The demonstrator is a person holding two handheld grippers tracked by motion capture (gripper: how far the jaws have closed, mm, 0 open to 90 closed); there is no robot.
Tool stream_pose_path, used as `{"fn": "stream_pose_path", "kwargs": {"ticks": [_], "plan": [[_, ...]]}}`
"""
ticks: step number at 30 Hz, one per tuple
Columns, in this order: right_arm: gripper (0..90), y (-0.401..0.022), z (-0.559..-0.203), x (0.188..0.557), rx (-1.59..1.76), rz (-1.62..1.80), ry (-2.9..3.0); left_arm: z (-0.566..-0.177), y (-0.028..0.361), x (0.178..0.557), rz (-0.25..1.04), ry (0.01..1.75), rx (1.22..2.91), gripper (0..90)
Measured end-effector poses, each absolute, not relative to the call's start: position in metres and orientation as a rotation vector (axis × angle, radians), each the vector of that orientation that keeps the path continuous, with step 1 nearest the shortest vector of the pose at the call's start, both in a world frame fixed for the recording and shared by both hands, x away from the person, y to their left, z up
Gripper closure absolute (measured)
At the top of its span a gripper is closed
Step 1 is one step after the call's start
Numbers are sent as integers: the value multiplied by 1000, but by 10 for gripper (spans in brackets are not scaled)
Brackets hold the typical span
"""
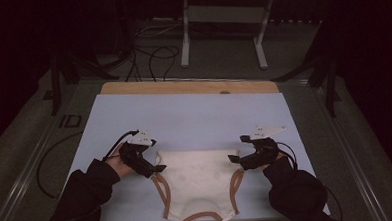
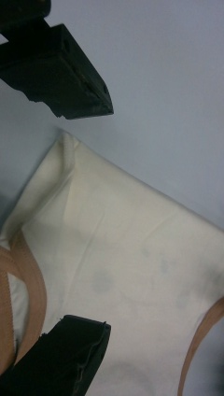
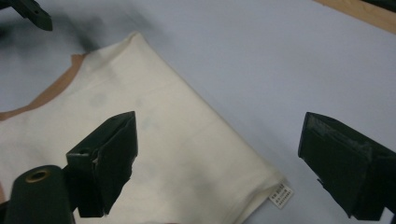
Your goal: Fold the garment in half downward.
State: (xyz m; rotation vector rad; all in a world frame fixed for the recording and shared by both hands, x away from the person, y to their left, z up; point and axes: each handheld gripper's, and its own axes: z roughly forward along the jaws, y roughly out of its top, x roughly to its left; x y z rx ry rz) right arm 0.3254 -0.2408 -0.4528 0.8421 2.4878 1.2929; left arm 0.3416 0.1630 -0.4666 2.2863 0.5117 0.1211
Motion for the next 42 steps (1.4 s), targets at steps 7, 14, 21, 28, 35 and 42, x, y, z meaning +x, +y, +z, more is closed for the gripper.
{"fn": "stream_pose_path", "kwargs": {"ticks": [7,14,21,28,35,42], "plan": [[118,-241,-463,338,866,1246,2516,-477,163,353,115,551,2295,3],[124,-243,-472,347,901,1185,2538,-486,164,359,112,577,2315,2],[123,-246,-482,353,941,1160,2532,-499,161,365,76,643,2336,7],[126,-244,-492,353,947,1110,2553,-510,157,368,56,682,2353,10],[122,-240,-501,356,1014,1076,2574,-514,154,367,92,659,2379,17],[165,-238,-512,360,1024,1022,2613,-516,157,368,124,688,2370,137]]}}
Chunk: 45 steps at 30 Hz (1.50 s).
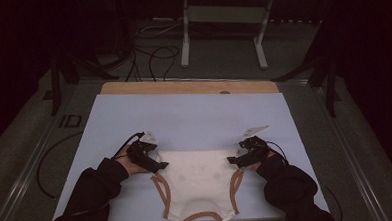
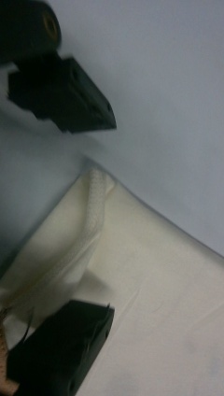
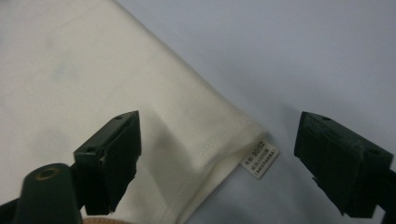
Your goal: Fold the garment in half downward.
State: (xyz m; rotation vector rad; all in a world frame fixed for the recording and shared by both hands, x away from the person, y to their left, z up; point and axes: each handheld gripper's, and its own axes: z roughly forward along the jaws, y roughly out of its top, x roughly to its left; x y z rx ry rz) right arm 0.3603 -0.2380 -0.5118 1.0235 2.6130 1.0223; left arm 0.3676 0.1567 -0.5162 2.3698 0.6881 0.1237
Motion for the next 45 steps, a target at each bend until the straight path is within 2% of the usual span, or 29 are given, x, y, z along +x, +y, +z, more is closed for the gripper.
{"fn": "stream_pose_path", "kwargs": {"ticks": [6,12,17,20,25,29,45], "plan": [[247,-232,-516,362,1006,978,2633,-515,157,367,133,674,2369,267],[456,-230,-513,358,924,930,2639,-515,158,366,139,684,2356,435],[580,-229,-511,356,910,924,2663,-513,158,366,146,695,2366,566],[699,-227,-510,356,920,925,2675,-513,160,369,125,727,2353,668],[841,-226,-508,357,907,911,2700,-512,159,368,77,728,2351,820],[859,-225,-505,356,892,901,2700,-509,159,368,80,732,2354,848],[861,-229,-489,373,912,947,2647,-495,161,382,145,710,2316,850]]}}
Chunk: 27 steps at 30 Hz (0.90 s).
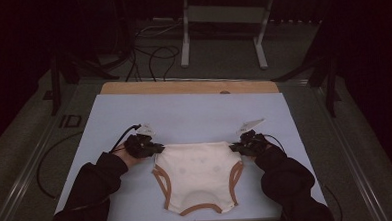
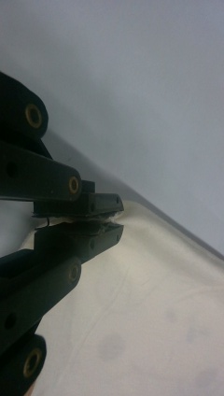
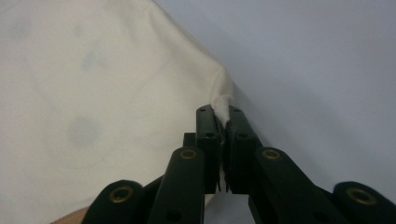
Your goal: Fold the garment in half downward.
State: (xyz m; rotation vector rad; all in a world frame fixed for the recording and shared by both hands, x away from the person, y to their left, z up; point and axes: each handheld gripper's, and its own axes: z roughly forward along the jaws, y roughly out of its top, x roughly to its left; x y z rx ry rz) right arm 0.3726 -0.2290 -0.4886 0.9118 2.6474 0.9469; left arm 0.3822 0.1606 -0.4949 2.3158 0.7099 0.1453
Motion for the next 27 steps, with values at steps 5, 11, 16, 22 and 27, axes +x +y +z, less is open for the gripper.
{"fn": "stream_pose_path", "kwargs": {"ticks": [5,11,16,22,27], "plan": [[861,-229,-486,381,931,950,2637,-492,159,391,159,722,2313,849],[861,-230,-482,391,943,952,2626,-490,158,401,171,722,2312,850],[861,-232,-480,397,955,960,2609,-487,156,406,180,721,2308,850],[861,-232,-480,406,968,947,2608,-487,154,413,188,715,2334,849],[861,-229,-480,413,979,936,2601,-486,153,418,203,704,2365,849]]}}
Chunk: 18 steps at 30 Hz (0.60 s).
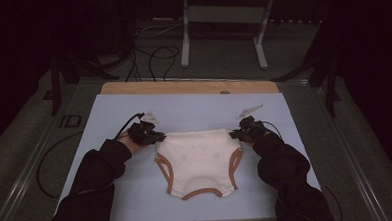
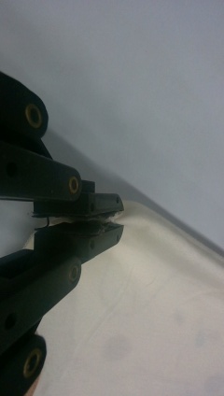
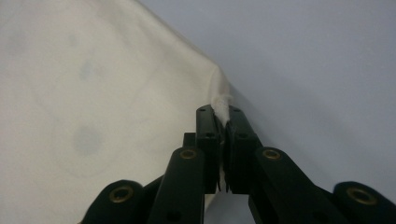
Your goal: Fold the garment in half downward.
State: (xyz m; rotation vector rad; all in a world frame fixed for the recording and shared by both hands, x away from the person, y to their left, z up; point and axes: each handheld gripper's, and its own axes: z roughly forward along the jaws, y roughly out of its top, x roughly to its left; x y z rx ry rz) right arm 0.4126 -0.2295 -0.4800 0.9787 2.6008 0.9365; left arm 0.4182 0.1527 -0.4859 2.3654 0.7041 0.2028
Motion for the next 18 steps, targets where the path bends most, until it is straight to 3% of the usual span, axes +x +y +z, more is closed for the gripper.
{"fn": "stream_pose_path", "kwargs": {"ticks": [18], "plan": [[860,-226,-479,439,1022,927,2589,-479,155,446,211,709,2338,849]]}}
